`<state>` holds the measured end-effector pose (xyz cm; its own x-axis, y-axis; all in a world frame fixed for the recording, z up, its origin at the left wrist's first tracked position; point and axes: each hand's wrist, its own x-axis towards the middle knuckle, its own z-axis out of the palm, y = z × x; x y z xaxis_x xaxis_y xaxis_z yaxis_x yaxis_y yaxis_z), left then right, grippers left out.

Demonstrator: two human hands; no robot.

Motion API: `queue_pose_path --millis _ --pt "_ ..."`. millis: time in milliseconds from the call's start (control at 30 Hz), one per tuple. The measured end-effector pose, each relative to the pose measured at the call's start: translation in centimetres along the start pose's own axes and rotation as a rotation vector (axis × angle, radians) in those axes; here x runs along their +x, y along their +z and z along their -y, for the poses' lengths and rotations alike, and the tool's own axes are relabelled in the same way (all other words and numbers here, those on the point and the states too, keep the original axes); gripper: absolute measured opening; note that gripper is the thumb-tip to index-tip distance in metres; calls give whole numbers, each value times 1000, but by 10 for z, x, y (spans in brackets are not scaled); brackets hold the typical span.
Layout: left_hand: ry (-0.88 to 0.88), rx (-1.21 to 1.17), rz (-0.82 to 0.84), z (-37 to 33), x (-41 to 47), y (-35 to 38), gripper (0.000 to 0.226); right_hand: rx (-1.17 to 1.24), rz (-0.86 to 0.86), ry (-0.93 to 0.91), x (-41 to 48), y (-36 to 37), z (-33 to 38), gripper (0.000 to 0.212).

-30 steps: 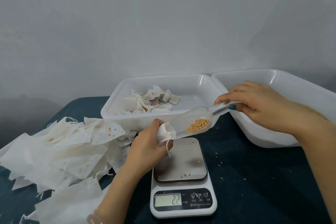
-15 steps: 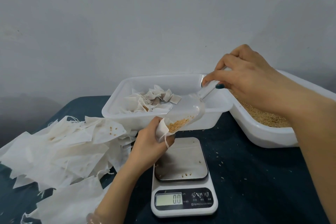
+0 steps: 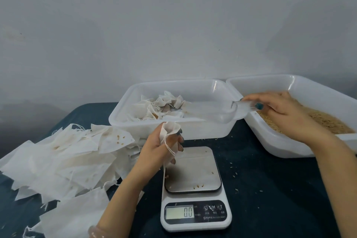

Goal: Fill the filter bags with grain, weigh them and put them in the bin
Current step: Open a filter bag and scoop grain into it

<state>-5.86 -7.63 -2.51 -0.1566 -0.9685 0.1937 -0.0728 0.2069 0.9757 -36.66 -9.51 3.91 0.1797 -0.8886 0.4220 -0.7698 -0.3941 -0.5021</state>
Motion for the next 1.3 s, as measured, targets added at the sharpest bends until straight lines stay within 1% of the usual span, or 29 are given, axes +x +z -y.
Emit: queue_pose_path --millis 100,167,200,267,333,400,467,500,533,600,667,733,800,833,867,900,967,1000,1033,1067,1133,1167,1200,1300 --pt "-6 33 -16 -2 0 0 35 184 -95 144 7 3 -20 43" --pt "-9 79 -17 -2 1 -1 30 221 -150 303 10 4 -34 38" --pt "-7 112 -14 -2 2 -1 26 199 -181 383 11 4 -42 35" --pt "-4 176 5 -2 3 -2 28 73 -259 497 12 4 -54 32" --pt "8 206 43 -3 3 -2 33 -79 -319 567 11 2 -61 30" --pt "39 242 87 -5 3 0 37 -177 -325 615 10 -1 -66 29" --pt "88 312 104 -5 4 1 38 -301 -268 648 11 -1 -73 25" --pt "107 354 102 -5 5 2 38 -369 -202 668 13 0 -75 21" --pt "119 378 104 -4 7 3 35 -441 -107 690 15 2 -77 21" --pt "115 325 119 0 9 7 31 -551 98 722 18 5 -76 20" --pt "120 304 111 6 10 10 35 -586 236 728 22 5 -76 18" --pt "153 339 121 11 11 11 38 -592 314 742 24 5 -74 15" --pt "172 323 149 14 12 12 33 -573 310 759 23 6 -71 19" --pt "168 298 157 14 13 13 30 -581 257 735 22 7 -67 20" --pt "157 276 160 13 13 14 28 -607 161 670 21 10 -61 21" --pt "148 261 158 12 14 15 27 -613 33 567 20 14 -53 21" --pt "146 260 144 14 15 16 23 -484 -203 289 17 27 -28 22" --pt "146 279 135 15 15 16 21 -367 -254 164 15 35 -11 21" --pt "144 310 120 17 16 15 20 -245 -244 68 14 43 7 20" --pt "144 343 98 18 17 13 18 -135 -187 -3 12 53 22 17" --pt "151 379 43 20 16 9 14 -3 -36 -54 8 76 44 17" --pt "156 386 16 21 16 6 13 26 0 -57 5 88 50 18" --pt "159 390 -8 21 15 3 13 51 3 -54 2 100 51 21" --pt "128 398 -64 23 14 -4 13 192 -65 10 -8 131 40 31"
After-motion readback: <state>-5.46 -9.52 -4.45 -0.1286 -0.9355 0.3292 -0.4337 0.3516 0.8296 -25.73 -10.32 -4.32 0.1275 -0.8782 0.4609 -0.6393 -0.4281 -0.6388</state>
